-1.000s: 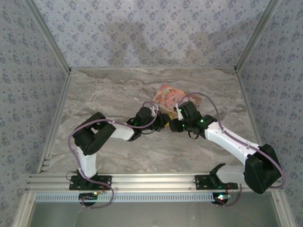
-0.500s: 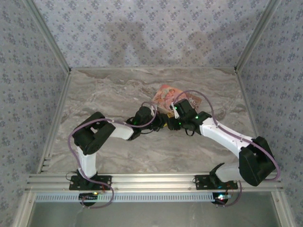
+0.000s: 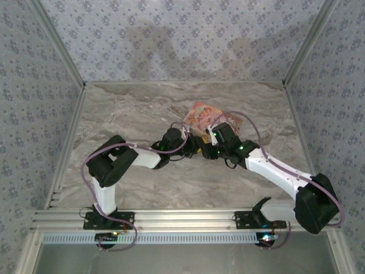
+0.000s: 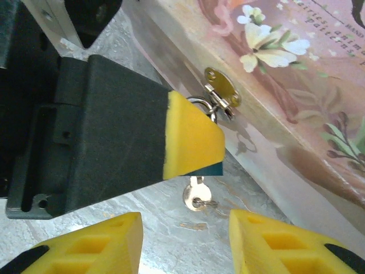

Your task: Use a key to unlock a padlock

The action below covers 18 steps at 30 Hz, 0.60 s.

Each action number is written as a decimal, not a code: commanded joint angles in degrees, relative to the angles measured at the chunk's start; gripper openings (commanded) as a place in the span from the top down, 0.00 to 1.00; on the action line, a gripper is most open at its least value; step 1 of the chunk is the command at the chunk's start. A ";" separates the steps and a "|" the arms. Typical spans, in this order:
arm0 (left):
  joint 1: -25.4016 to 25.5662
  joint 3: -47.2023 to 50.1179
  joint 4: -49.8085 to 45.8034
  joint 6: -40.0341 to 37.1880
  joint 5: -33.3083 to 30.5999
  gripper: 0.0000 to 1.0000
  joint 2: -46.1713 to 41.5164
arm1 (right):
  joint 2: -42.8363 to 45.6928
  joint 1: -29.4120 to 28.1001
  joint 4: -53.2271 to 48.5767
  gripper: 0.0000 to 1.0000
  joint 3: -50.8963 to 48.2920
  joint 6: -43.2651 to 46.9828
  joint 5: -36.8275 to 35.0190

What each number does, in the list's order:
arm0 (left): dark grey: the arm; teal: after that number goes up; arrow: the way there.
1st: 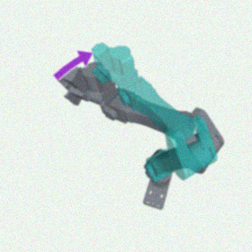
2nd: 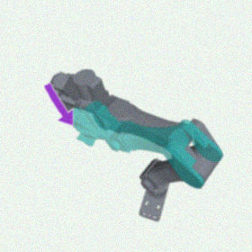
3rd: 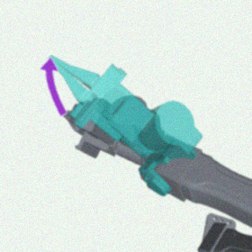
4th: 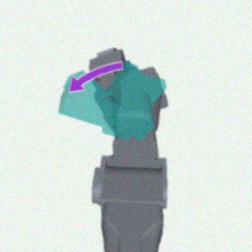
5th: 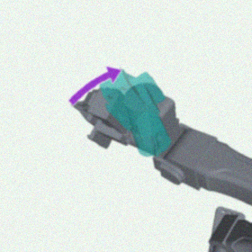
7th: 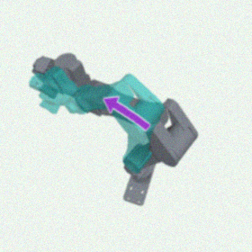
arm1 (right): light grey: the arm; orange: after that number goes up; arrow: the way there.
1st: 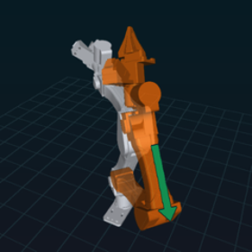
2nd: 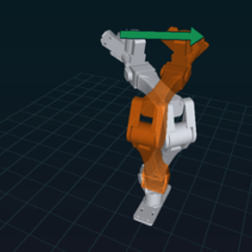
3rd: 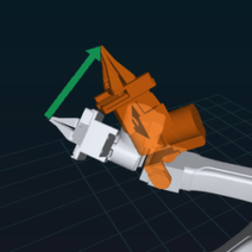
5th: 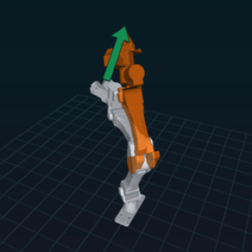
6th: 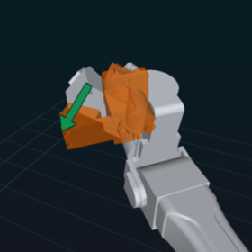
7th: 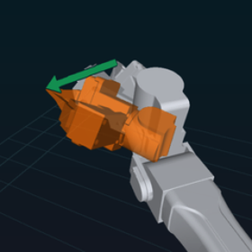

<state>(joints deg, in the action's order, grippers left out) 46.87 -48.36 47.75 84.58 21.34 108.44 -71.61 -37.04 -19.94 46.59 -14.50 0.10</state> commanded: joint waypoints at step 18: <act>-0.16 -2.00 4.90 0.32 2.12 1.00 -4.91 | -3.94 -1.16 1.47 0.57 2.43 2.71 -5.41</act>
<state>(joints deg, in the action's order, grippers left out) 46.87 -48.51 47.81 84.75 21.89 106.26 -74.83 -37.82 -18.76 46.74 -13.08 -3.31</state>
